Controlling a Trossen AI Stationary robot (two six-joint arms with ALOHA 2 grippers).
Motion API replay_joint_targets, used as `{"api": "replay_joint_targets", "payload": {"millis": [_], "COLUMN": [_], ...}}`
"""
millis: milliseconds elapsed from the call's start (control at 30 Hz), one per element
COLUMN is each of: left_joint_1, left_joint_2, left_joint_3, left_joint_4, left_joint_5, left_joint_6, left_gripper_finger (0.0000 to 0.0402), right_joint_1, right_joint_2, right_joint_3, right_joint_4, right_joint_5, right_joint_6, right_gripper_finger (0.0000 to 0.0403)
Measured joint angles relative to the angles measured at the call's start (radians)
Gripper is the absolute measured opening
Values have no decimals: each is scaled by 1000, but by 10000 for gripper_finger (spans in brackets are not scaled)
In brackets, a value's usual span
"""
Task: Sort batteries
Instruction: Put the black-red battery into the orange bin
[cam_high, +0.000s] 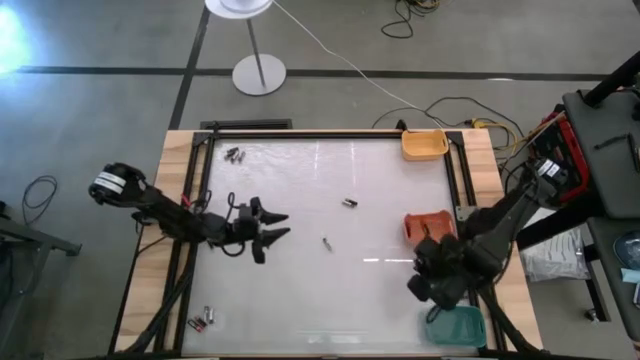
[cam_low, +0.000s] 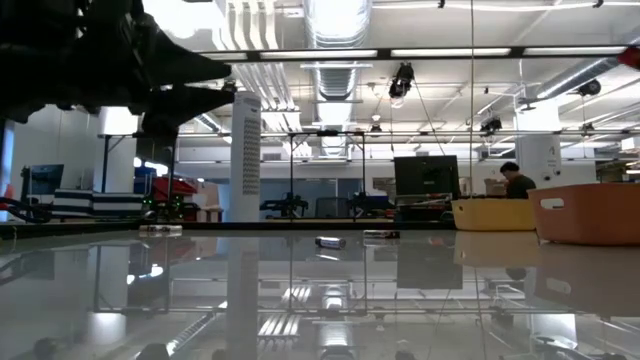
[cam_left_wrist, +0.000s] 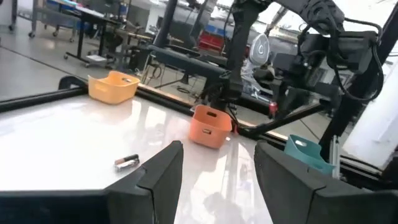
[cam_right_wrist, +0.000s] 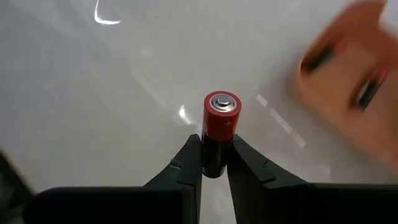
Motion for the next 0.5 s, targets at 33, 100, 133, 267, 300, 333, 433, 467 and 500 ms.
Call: {"api": "replay_joint_targets", "payload": {"millis": [33,100,133,267,300,333,433,467,500], "left_joint_1": [0,-1,-1,-10,-12,-13,-12,-12,-13], "left_joint_2": [5,18,26,89,111,132,183,200,214], "left_joint_3": [-1,5,10,33,40,49,85,95,101], "left_joint_4": [-2,-1,-1,-1,-1,-2,10,11,7], "left_joint_5": [0,0,1,0,0,1,2,2,4], "left_joint_6": [1,8,13,17,25,31,32,34,36], "left_gripper_finger": [178,178,178,178,178,178,178,178,178], "right_joint_1": [18,48,63,97,100,101,103,103,103], "right_joint_2": [1,11,14,47,58,71,116,130,140], "right_joint_3": [-2,-5,-7,-9,-10,-10,-10,-11,-11], "right_joint_4": [1,-1,0,-1,0,1,20,34,50], "right_joint_5": [-8,-15,-28,-124,-151,-171,-242,-302,-381], "right_joint_6": [41,118,149,288,319,345,361,343,334], "right_gripper_finger": [42,42,42,42,42,42,42,42,42]}}
